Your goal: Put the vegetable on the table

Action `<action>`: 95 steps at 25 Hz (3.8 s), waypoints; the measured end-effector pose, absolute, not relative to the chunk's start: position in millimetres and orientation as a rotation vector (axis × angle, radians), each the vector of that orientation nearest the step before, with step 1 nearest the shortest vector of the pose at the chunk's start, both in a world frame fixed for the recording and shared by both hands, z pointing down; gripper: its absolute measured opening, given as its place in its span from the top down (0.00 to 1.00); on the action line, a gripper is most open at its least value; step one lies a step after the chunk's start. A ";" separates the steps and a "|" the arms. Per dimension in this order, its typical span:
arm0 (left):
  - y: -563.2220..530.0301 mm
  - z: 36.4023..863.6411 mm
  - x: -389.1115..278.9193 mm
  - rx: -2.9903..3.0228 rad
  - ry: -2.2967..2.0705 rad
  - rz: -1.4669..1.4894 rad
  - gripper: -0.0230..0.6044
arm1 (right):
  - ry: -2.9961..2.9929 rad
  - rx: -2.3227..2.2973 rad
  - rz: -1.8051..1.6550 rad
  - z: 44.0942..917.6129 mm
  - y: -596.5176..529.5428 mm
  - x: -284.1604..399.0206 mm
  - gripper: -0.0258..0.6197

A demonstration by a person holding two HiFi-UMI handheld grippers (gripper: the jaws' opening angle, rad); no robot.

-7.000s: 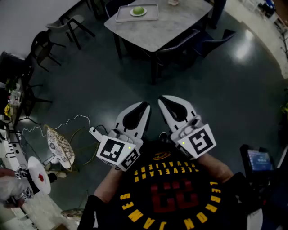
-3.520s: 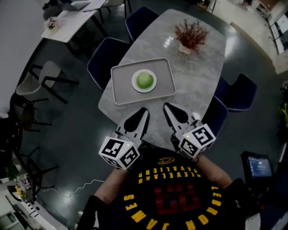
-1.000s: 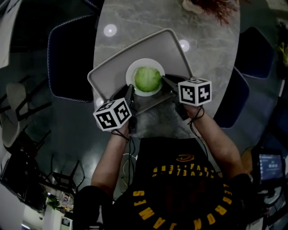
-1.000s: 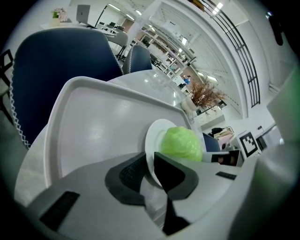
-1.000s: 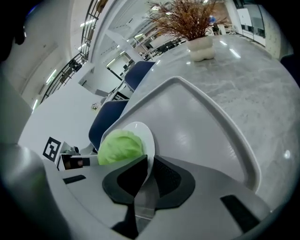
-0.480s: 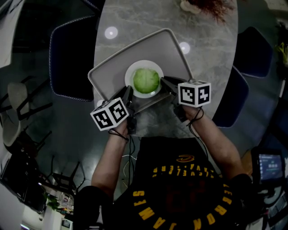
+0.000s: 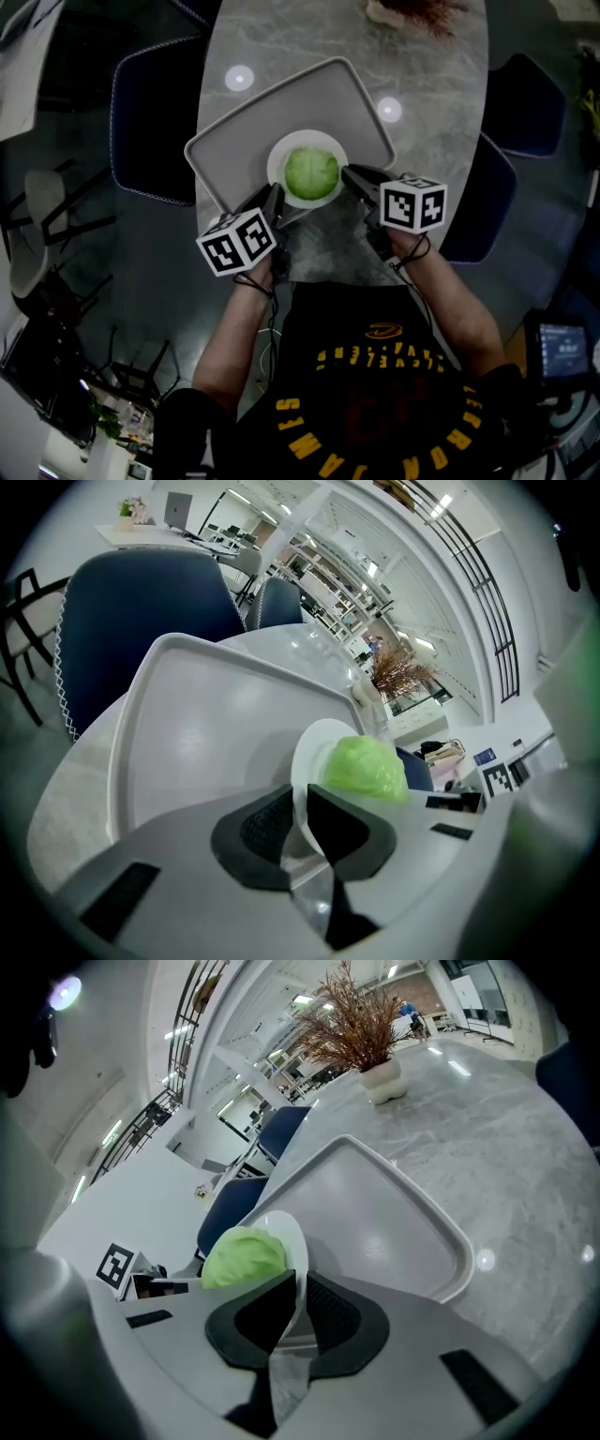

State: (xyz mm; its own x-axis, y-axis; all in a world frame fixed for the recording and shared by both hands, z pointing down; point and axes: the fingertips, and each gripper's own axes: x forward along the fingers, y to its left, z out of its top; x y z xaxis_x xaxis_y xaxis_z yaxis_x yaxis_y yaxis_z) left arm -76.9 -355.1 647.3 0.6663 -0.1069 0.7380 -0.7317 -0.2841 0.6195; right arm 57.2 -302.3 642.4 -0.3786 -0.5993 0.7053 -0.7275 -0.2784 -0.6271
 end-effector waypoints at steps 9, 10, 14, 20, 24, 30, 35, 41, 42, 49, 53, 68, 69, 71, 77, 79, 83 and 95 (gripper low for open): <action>-279.4 582.0 -74.6 1.813 -0.664 0.702 0.89 | -1.819 1.725 1.766 580.5 -221.0 57.4 0.89; -275.0 584.2 -73.6 1.816 -0.670 0.707 0.89 | -1.824 1.728 1.778 584.0 -216.4 58.3 0.89; -260.0 606.0 -66.1 1.824 -0.704 0.722 0.89 | -1.877 1.727 1.802 609.2 -203.2 67.3 0.89; -178.1 587.7 -46.2 1.840 -0.726 0.716 0.89 | -1.936 1.763 1.793 592.0 -122.9 89.1 0.90; -163.2 588.3 -42.7 1.847 -0.727 0.729 0.89 | -1.936 1.750 1.804 594.1 -105.7 91.7 0.90; -140.7 616.0 -34.5 1.792 -0.702 0.725 0.89 | -1.892 1.750 1.817 614.5 -86.5 101.6 0.90; -85.9 631.0 -7.8 1.777 -0.679 0.762 0.89 | -1.840 1.754 1.846 630.2 -27.3 126.2 0.90; -54.9 654.8 -5.0 1.779 -0.673 0.792 0.89 | -1.812 1.758 1.866 657.6 7.5 127.3 0.90; -53.7 657.8 -4.0 1.777 -0.674 0.794 0.89 | -1.808 1.757 1.865 660.4 8.7 128.3 0.90; -48.7 666.1 7.5 1.761 -0.675 0.816 0.89 | -1.770 1.749 1.869 667.8 14.2 139.9 0.90; -43.7 664.9 8.1 1.754 -0.675 0.828 0.89 | -1.748 1.753 1.879 666.5 20.6 139.8 0.90; -42.2 681.0 7.8 1.766 -0.668 0.852 0.89 | -1.742 1.766 1.870 683.6 22.1 139.2 0.90; -42.0 681.8 7.7 1.767 -0.667 0.851 0.89 | -1.747 1.767 1.867 684.0 22.1 139.1 0.90; -41.2 681.9 7.9 1.768 -0.663 0.848 0.89 | -1.749 1.772 1.868 684.0 23.2 139.0 0.90; -41.0 681.7 12.2 1.814 -0.650 0.849 0.89 | -1.780 1.809 1.855 684.9 23.3 141.3 0.90; -41.0 680.8 12.3 1.873 -0.648 0.877 0.88 | -1.802 1.815 1.845 685.3 23.7 141.0 0.90; -45.9 673.6 5.6 2.006 -0.716 0.960 0.88 | -1.831 1.796 1.764 682.2 23.5 142.9 0.90; -51.6 622.0 -9.8 2.060 -0.830 0.786 0.88 | -1.948 1.865 1.484 632.7 21.5 154.0 0.90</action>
